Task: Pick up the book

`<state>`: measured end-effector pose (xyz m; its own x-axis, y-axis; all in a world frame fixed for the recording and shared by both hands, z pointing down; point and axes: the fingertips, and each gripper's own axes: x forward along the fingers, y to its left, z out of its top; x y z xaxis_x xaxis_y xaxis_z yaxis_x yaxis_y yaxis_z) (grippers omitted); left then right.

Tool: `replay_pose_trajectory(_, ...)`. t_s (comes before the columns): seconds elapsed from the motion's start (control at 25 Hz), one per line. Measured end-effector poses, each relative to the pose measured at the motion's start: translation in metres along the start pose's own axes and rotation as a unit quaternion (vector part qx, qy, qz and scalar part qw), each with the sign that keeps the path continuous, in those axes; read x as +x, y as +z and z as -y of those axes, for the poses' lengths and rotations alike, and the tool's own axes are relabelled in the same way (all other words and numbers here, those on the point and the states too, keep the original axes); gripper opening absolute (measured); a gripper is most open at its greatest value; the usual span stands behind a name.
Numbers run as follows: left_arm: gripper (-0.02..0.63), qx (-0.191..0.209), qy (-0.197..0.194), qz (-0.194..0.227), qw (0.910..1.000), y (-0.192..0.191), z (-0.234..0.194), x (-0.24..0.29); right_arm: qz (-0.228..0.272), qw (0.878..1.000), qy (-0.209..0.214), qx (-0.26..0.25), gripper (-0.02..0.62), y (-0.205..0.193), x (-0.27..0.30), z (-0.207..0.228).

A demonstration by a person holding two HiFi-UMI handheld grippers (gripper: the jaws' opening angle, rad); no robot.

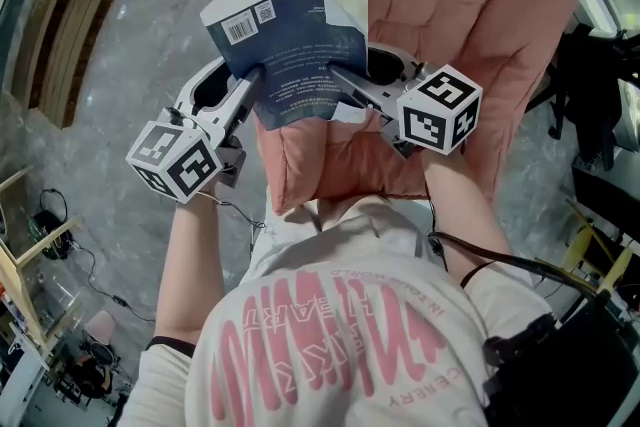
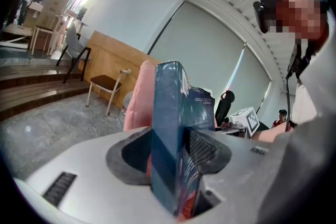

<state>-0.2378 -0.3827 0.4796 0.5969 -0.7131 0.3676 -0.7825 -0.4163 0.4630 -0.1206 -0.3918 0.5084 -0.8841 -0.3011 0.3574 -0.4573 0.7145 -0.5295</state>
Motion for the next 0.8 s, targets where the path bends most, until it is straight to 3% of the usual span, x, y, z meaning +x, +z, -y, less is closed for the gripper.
replay_pose_trajectory(0.48, 0.202, 0.036, -0.005, 0.035, 0.9987, 0.034, 0.035, -0.018, 0.034, 0.998, 0.018, -0.043, 0.181, 0.033, -0.028, -0.026)
replay_pose_trajectory(0.68, 0.202, 0.07, 0.009, 0.05, 0.9963, 0.033, 0.029, 0.001, 0.056, 0.995, 0.036, -0.072, 0.179, 0.034, -0.022, -0.003)
replay_pose_trajectory(0.8, 0.202, 0.095, 0.009, 0.06, 0.9936, 0.036, 0.04, -0.006, 0.071, 0.993, 0.044, -0.088, 0.179, 0.034, -0.028, -0.011)
